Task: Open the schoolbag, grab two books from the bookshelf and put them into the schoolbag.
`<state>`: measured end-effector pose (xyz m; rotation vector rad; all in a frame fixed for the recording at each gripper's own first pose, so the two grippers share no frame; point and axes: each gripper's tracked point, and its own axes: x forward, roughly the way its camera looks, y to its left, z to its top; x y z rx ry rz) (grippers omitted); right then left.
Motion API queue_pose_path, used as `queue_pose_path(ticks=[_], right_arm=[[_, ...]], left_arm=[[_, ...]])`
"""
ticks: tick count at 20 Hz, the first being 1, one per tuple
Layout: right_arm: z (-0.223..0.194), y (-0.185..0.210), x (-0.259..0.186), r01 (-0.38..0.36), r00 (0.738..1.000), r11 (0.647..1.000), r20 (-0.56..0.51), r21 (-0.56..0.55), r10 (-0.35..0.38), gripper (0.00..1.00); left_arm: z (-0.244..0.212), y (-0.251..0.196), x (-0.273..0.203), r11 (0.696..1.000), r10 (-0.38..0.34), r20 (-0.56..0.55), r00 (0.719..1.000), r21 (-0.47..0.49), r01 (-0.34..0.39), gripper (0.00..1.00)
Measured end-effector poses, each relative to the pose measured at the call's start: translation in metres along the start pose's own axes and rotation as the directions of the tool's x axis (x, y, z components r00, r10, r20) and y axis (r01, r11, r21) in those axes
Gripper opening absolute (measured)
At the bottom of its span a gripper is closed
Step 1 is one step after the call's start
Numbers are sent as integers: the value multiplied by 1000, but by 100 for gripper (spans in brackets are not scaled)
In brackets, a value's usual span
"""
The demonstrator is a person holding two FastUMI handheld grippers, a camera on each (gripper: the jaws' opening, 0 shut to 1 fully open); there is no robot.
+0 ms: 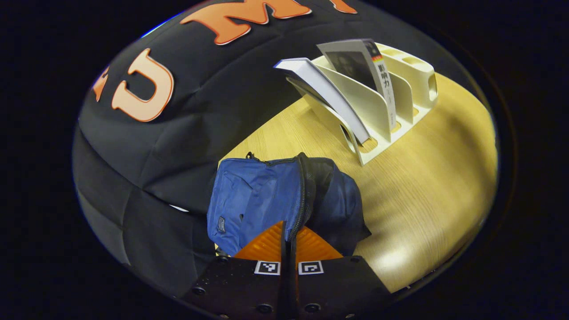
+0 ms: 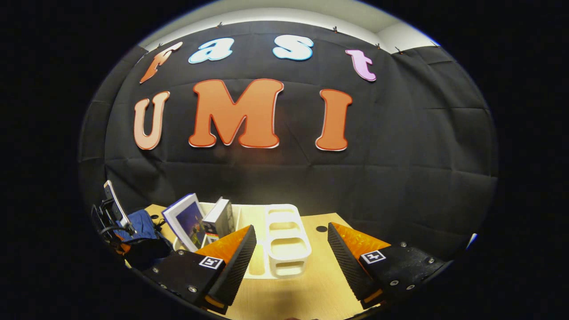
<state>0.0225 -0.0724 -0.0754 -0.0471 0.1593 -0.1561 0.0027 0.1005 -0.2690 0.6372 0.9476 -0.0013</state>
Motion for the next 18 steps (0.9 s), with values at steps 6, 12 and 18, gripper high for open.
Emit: queue_pose_path(ticks=[6,12,18], right_arm=[[27,82,14,-152,988,985,3,-78,152,96],[41,149,33,-214,976,967,-57,-139,208,96],[37,216,65,-258,955,940,-210,-225,211,96]], left_arm=[[10,38,-18,977,-102,46,994,-184,108,0],[14,65,-28,948,-164,100,981,-260,185,0],[19,92,-34,915,-212,158,964,-313,253,0]])
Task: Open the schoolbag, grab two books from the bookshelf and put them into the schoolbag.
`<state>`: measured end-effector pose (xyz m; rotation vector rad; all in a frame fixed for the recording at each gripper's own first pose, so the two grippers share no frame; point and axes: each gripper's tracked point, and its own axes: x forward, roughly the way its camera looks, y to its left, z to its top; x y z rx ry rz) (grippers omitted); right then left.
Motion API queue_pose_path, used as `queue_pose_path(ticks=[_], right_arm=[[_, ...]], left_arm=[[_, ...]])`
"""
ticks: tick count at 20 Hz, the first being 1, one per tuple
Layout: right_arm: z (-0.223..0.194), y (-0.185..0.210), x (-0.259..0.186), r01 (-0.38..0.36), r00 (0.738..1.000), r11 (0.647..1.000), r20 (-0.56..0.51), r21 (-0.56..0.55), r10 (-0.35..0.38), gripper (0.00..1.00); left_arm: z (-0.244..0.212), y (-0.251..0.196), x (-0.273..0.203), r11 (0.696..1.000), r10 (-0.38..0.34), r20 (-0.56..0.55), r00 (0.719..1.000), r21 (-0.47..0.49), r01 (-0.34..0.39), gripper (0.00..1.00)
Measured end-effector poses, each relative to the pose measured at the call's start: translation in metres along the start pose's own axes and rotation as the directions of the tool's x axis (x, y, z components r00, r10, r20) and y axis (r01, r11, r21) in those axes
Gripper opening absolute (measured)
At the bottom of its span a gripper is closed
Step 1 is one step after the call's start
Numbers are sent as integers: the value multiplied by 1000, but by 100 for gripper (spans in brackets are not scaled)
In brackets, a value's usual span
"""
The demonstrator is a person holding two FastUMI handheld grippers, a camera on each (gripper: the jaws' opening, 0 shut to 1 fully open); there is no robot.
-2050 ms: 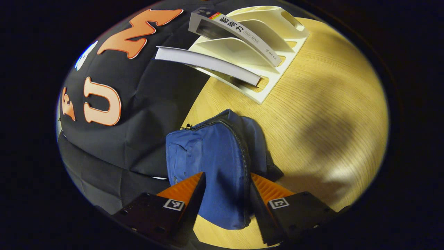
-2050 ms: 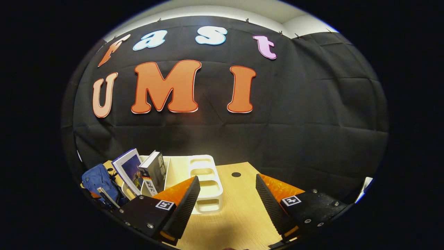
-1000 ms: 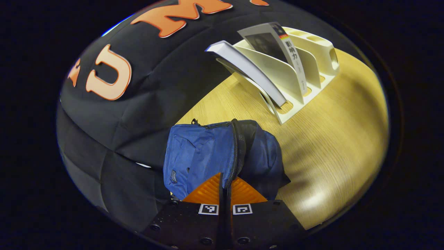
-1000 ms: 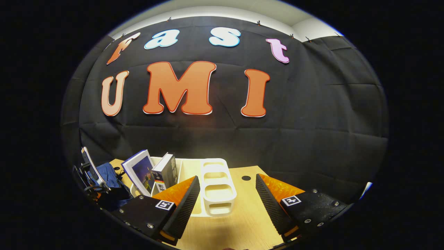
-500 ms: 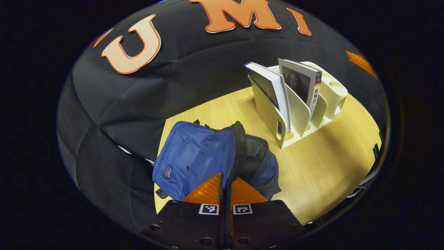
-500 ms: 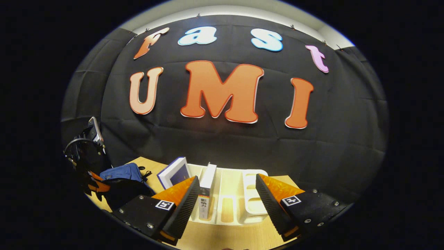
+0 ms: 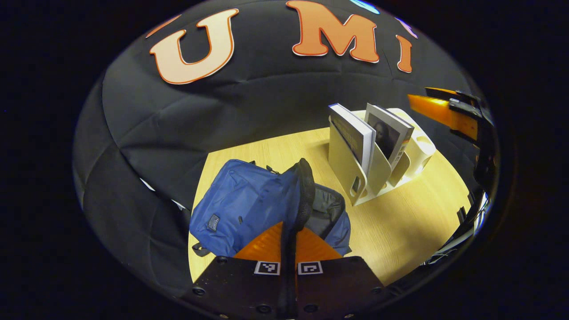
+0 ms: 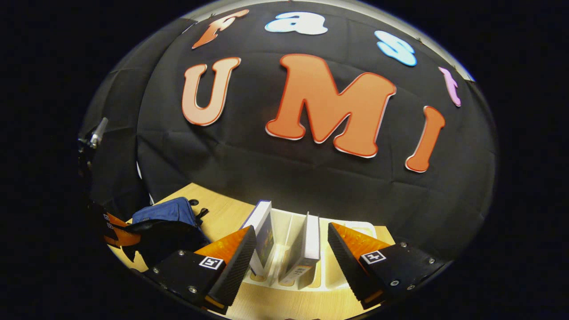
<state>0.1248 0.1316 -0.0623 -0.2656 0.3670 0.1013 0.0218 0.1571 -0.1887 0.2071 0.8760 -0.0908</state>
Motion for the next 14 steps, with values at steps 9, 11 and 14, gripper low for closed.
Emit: queue_pose_path(ticks=[9,11,14], right_arm=[[-28,47,77,-11,957,1000,-291,-19,5,98],[-43,50,91,-2,938,1000,-346,-26,-7,99],[-54,58,110,1,913,1000,-407,-19,-9,99]], left_arm=[[2,12,-2,996,-67,47,997,-55,70,0],[2,13,3,995,-81,51,995,-56,84,0],[2,15,5,993,-98,54,994,-62,101,0]])
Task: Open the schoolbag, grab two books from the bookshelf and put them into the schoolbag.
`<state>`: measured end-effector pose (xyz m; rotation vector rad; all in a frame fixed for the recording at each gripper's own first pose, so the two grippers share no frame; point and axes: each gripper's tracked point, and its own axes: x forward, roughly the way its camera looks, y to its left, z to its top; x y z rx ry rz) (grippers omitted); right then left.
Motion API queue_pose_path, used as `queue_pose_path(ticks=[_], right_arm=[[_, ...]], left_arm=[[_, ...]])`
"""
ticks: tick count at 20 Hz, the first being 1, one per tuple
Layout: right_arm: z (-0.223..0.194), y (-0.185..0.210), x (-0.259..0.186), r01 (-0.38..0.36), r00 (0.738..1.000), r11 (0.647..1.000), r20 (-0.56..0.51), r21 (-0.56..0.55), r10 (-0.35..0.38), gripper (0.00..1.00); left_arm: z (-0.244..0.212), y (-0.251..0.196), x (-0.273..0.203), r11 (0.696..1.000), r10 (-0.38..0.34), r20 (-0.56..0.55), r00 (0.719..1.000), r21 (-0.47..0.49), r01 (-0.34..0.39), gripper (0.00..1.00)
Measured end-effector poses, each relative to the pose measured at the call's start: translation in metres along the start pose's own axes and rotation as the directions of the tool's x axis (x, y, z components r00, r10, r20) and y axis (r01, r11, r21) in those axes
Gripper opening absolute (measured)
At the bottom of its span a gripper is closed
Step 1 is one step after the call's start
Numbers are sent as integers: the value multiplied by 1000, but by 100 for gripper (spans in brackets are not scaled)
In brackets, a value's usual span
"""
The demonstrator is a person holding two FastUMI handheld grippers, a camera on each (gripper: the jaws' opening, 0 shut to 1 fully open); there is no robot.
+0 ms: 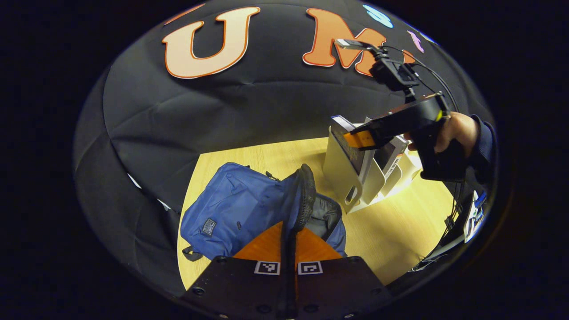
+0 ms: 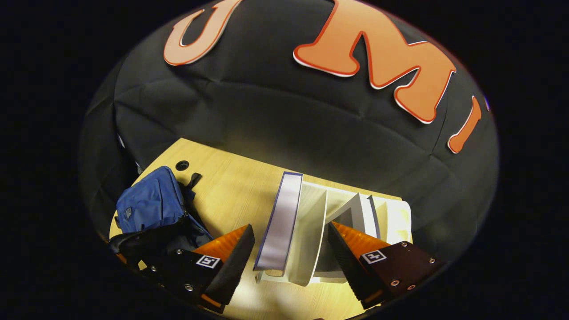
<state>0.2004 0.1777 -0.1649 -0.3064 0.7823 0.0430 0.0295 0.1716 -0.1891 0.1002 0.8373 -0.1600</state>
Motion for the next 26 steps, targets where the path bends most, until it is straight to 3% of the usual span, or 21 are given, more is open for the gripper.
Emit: queue_pose_path(ticks=[3,5,6,7,9,10,11,12,18,26], right_arm=[[-4,4,19,9,997,1000,-72,24,-8,99],[-11,6,31,6,992,999,-130,51,1,93],[-13,6,34,8,987,998,-162,65,2,77],[-15,5,38,13,982,997,-186,82,2,82],[-19,-4,47,32,974,993,-226,113,-5,61],[-21,-6,48,38,970,991,-244,131,-5,60],[-23,-8,50,43,966,988,-258,149,-3,45],[-22,-9,50,39,965,986,-261,164,5,42],[-29,-10,43,-1,960,986,-274,167,47,37],[-10,-37,-15,-34,985,972,-158,232,72,37]], left_arm=[[0,3,1,1000,-8,0,1000,-9,8,0],[1,5,0,1000,-8,2,1000,-2,8,0],[2,6,0,1000,-11,3,1000,-1,11,0],[0,6,-2,1000,-11,2,1000,0,11,0],[0,6,-1,1000,-17,0,1000,-7,17,0],[-1,6,0,1000,-19,-1,1000,-8,19,0],[-1,6,0,1000,-21,-2,1000,-8,21,0],[-1,5,2,1000,-23,-1,1000,-10,23,0],[-1,7,1,1000,-28,-8,1000,-13,28,0],[-1,4,1,999,-32,-14,999,3,32,0]])
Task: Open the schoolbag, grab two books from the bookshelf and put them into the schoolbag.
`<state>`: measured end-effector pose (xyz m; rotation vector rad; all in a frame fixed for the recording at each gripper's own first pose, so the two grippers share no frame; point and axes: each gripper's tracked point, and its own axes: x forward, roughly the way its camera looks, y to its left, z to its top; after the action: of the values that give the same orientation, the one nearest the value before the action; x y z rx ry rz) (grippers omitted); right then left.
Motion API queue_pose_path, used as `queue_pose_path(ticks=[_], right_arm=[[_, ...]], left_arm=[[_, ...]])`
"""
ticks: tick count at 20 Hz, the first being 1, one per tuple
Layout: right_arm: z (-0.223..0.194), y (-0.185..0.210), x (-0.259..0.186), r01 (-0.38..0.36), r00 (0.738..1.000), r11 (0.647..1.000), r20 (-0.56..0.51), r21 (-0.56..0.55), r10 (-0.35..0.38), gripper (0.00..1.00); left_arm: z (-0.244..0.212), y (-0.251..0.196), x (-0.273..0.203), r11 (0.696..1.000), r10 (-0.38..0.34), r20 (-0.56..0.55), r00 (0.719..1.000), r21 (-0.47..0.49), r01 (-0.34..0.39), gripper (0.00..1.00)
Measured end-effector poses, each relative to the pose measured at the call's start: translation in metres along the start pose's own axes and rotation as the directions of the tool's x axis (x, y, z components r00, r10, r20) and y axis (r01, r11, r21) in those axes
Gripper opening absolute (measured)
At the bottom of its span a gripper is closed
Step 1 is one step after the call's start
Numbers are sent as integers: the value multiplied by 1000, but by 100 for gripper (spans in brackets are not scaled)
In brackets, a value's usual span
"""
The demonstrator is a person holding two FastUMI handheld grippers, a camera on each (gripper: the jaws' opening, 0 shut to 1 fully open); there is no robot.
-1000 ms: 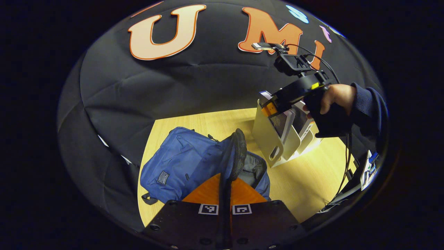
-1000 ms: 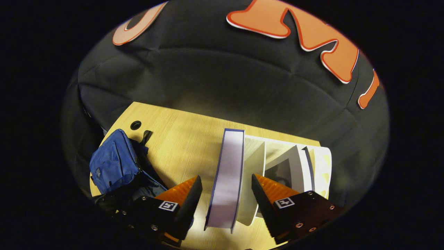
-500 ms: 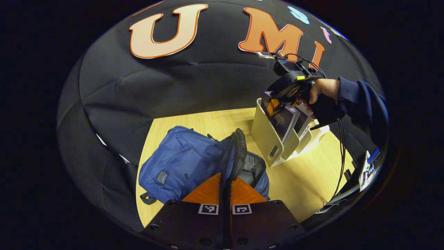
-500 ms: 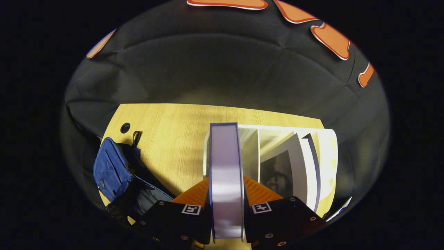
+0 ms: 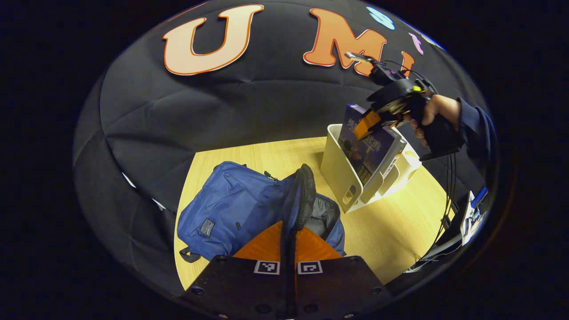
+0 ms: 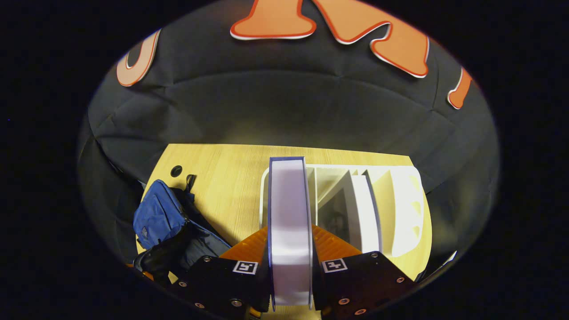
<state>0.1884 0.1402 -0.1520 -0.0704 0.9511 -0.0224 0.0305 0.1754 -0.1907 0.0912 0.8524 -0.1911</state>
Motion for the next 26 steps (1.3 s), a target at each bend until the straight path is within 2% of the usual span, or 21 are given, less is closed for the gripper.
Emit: queue_pose_path(ticks=[7,14,17,20,21,22,24,26], right_arm=[[-21,-28,-89,-62,994,995,95,78,54,37],[-51,-43,-179,-199,968,965,189,169,166,37],[-63,-37,-190,-272,952,924,218,269,216,36],[-99,-33,-167,-293,954,896,168,334,249,35],[-112,-29,-159,-312,950,876,146,367,277,23],[-120,-15,-153,-343,939,847,128,405,319,34],[-131,-1,-145,-396,915,796,124,458,384,33],[-137,8,-142,-426,899,753,141,501,415,33]], left_arm=[[2,-4,-7,999,6,3,1000,38,-6,0],[3,-5,-9,999,5,0,1000,53,-5,0],[3,-7,-7,998,-2,-8,1000,60,2,0],[2,-11,-5,998,-10,-16,1000,66,11,0],[1,-11,-4,997,-10,-21,1000,71,12,0],[-2,-11,-3,997,-13,-27,1000,73,15,0],[-2,-11,-4,997,-14,-33,999,74,17,0],[-1,-11,-3,996,-11,-32,999,83,14,0]])
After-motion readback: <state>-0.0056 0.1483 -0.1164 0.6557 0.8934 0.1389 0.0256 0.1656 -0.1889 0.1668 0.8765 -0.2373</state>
